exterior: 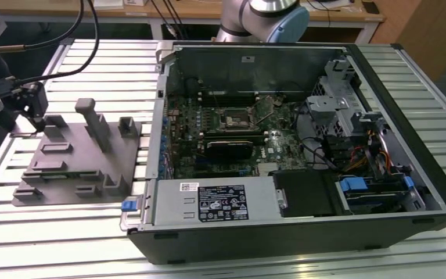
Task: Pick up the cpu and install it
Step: 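Pick up the cpu and move it towards the insertion slot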
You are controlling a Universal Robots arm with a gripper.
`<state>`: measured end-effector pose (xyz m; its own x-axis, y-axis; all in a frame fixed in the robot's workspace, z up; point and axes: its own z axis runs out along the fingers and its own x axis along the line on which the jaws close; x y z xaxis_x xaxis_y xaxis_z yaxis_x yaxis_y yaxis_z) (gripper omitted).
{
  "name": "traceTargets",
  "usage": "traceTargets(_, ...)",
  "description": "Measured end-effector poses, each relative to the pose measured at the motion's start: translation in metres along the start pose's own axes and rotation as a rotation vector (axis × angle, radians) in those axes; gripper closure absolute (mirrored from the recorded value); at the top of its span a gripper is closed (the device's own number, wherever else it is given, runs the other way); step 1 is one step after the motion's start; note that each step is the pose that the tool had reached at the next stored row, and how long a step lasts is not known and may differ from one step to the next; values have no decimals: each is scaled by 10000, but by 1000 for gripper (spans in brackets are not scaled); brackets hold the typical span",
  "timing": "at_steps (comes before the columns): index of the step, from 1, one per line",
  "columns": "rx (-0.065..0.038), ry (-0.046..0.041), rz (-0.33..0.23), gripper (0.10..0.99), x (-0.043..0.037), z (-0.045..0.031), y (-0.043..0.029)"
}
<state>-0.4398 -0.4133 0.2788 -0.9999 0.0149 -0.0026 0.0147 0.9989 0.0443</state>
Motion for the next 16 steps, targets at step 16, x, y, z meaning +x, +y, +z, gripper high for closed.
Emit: traceTargets(16,3,1,0,545,0,-123,6)
